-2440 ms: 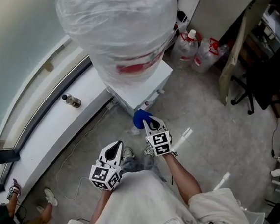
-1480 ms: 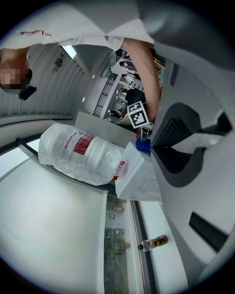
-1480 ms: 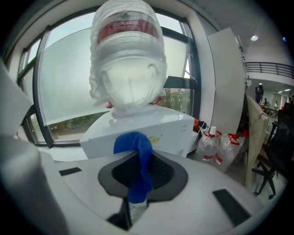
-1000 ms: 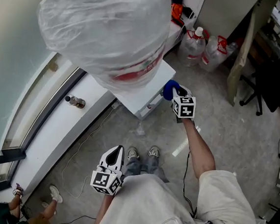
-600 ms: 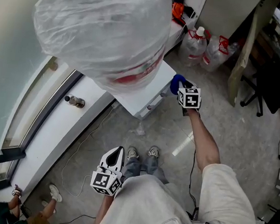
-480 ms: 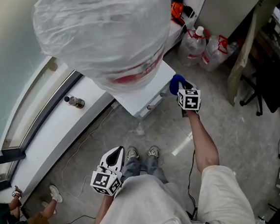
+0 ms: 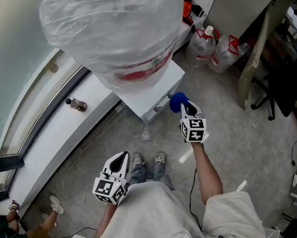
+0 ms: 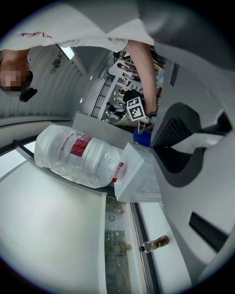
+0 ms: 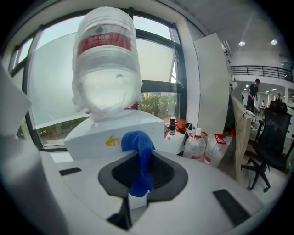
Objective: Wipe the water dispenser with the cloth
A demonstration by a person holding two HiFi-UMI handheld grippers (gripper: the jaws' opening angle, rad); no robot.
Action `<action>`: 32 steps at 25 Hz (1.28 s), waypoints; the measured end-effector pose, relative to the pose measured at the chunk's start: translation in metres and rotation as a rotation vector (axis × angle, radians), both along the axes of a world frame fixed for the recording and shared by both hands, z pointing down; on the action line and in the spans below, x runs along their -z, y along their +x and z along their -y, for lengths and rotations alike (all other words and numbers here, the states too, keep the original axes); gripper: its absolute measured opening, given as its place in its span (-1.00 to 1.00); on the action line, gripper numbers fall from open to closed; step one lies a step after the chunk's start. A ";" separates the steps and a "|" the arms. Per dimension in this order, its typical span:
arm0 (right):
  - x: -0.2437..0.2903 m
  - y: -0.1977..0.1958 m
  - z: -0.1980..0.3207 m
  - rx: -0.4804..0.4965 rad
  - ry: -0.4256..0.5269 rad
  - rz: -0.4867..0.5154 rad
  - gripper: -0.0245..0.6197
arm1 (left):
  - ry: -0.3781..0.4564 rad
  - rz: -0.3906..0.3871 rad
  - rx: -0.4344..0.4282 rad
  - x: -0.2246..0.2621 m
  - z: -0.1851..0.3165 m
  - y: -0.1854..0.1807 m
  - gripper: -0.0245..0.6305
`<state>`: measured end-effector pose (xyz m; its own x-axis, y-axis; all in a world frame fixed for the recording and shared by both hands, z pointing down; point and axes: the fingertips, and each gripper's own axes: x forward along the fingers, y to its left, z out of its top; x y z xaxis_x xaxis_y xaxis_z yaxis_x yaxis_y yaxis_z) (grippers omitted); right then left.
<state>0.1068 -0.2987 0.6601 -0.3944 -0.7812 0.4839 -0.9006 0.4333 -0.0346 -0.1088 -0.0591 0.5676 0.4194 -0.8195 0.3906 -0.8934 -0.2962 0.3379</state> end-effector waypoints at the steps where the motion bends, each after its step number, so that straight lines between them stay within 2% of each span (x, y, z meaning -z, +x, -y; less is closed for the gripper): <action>1: -0.002 -0.007 -0.013 0.013 -0.003 0.006 -0.77 | 0.000 -0.001 -0.002 0.000 -0.002 0.000 -0.89; 11: -0.023 -0.099 -0.112 0.169 -0.078 0.063 -0.77 | 0.001 -0.008 0.002 -0.001 -0.018 -0.007 -0.89; 18: -0.048 -0.148 -0.137 0.243 -0.154 0.080 -0.77 | -0.001 -0.007 0.018 -0.002 -0.026 -0.014 -0.89; 25: -0.070 -0.155 -0.119 0.274 -0.181 0.018 -0.77 | -0.010 -0.005 0.029 -0.005 -0.029 -0.017 -0.89; 32: -0.075 -0.141 -0.096 0.247 -0.184 -0.001 -0.77 | -0.015 -0.008 0.020 -0.008 -0.021 -0.011 -0.89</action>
<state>-0.0340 -0.2024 0.7347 -0.5615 -0.5608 0.6085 -0.7686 0.6259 -0.1323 -0.1194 -0.0379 0.5758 0.4062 -0.8219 0.3993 -0.8962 -0.2730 0.3497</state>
